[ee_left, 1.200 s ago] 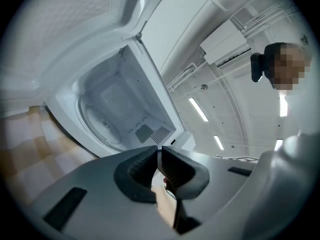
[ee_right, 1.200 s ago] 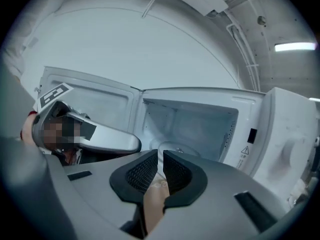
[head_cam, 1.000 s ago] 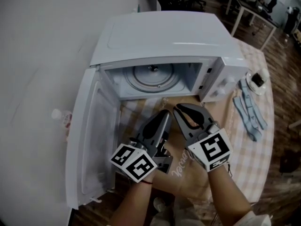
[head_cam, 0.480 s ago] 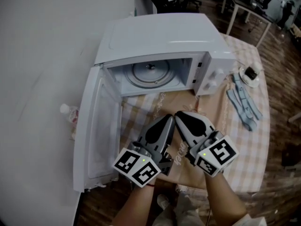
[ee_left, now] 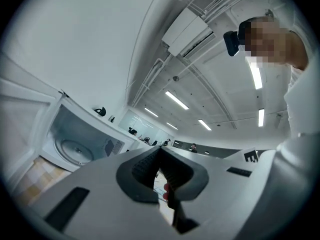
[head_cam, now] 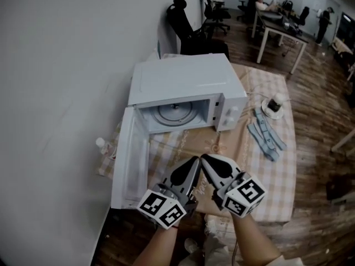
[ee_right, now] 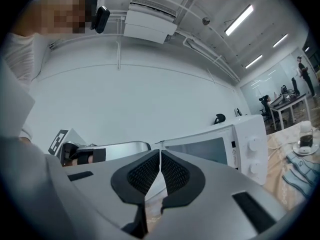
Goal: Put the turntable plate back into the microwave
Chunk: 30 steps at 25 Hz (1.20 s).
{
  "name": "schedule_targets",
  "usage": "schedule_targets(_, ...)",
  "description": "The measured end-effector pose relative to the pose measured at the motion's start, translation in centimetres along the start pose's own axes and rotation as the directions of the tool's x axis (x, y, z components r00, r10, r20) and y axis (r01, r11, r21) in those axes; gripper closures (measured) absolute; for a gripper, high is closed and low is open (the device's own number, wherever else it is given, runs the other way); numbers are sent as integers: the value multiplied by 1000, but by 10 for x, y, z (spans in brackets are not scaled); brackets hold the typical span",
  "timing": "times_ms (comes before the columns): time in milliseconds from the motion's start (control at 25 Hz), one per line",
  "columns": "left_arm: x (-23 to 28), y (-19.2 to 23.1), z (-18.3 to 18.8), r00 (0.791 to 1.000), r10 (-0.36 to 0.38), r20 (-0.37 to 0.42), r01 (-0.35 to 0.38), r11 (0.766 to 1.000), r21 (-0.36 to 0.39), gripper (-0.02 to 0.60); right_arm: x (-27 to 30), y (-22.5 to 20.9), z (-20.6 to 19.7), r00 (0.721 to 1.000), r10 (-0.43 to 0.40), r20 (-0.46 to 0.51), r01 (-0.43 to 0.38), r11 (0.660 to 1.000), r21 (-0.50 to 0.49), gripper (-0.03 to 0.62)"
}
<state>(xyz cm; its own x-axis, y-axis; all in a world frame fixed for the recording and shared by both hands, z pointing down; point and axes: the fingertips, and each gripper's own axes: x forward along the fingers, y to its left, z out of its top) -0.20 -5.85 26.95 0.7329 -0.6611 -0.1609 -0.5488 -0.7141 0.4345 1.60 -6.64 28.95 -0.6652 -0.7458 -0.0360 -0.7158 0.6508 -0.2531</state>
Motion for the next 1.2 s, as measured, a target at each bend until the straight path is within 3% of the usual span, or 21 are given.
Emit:
schedule_targets(640,-60,-113,69,995,-67,74,62,995,73,580,-66,98,80,994,57,91,-56,998,-19,559)
schedule_targets(880,-89,-155,100,989,-80,122,59,984,168,580,-86,143,111,983,107,152,-102,994,-40,559)
schedule_targets(1200,-117,-185,106,989,-82,123,57,979,197,580,-109,177,119,977,165,135,-154,984,-93,559)
